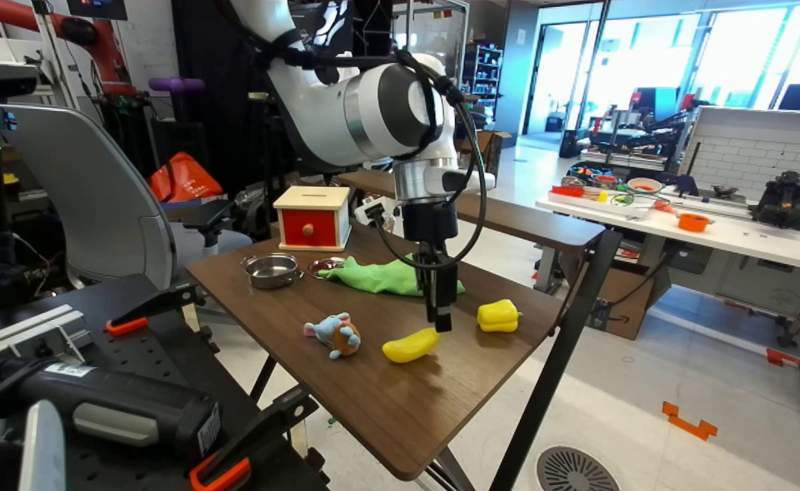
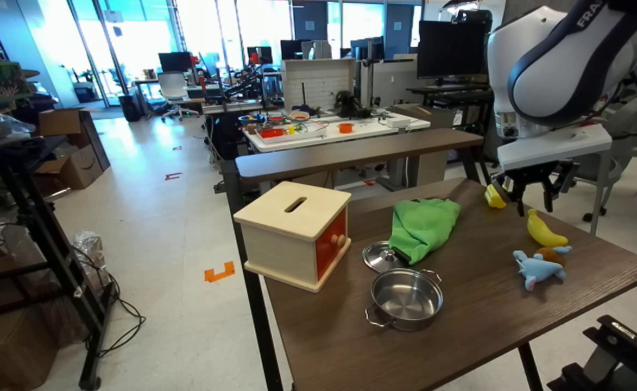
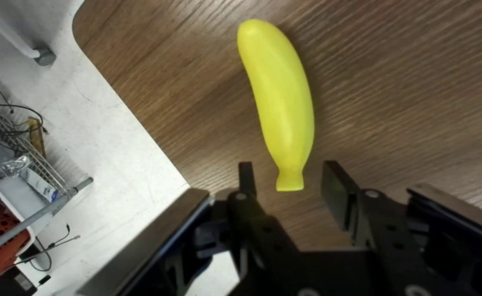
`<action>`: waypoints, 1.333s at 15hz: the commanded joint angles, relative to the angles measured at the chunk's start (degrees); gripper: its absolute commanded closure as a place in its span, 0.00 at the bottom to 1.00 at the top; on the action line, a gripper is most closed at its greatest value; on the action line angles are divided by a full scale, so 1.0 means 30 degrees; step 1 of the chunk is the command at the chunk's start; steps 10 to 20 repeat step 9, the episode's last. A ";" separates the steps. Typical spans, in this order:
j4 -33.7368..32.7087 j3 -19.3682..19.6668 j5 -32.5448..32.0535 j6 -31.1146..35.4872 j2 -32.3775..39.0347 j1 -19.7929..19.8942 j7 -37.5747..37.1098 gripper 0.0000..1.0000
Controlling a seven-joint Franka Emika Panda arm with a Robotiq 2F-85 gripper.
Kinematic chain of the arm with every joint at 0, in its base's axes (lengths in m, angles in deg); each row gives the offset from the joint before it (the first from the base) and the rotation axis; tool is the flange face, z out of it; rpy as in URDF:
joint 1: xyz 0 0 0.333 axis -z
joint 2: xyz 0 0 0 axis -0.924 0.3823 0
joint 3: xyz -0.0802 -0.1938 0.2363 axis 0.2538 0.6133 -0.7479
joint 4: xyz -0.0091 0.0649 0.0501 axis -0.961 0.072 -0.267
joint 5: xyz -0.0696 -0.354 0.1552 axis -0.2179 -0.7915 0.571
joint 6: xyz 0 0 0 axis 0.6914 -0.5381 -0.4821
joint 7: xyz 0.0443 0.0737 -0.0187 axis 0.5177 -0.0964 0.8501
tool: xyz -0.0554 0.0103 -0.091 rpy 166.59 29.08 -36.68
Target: Pick the yellow object in the pot and put it on the table
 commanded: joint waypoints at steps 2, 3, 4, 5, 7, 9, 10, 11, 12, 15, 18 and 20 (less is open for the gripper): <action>-0.0606 -0.0301 0.0728 -0.0838 -0.0183 0.0354 0.0312 0.13; -0.0230 -0.0392 0.0831 -0.0594 -0.0747 0.0334 0.0428 0.07; 0.0227 -0.0436 0.0799 -0.0269 -0.1366 0.0231 0.0495 0.01; 0.1006 -0.0630 0.0734 0.0138 -0.2312 0.0129 0.0748 0.00; 0.1754 -0.0915 0.0306 0.0298 -0.3492 -0.0227 0.1277 0.00; 0.0321 -0.0646 0.0280 -0.0155 -0.2066 -0.0123 0.0637 0.00; 0.0321 -0.0646 0.0280 -0.0155 -0.2066 -0.0123 0.0637 0.00; 0.0321 -0.0646 0.0280 -0.0155 -0.2066 -0.0123 0.0637 0.00; 0.0321 -0.0646 0.0280 -0.0155 -0.2066 -0.0123 0.0637 0.00; 0.0321 -0.0646 0.0280 -0.0155 -0.2066 -0.0123 0.0637 0.00; 0.0321 -0.0646 0.0280 -0.0155 -0.2066 -0.0123 0.0637 0.00; 0.0321 -0.0646 0.0280 -0.0155 -0.2066 -0.0123 0.0637 0.00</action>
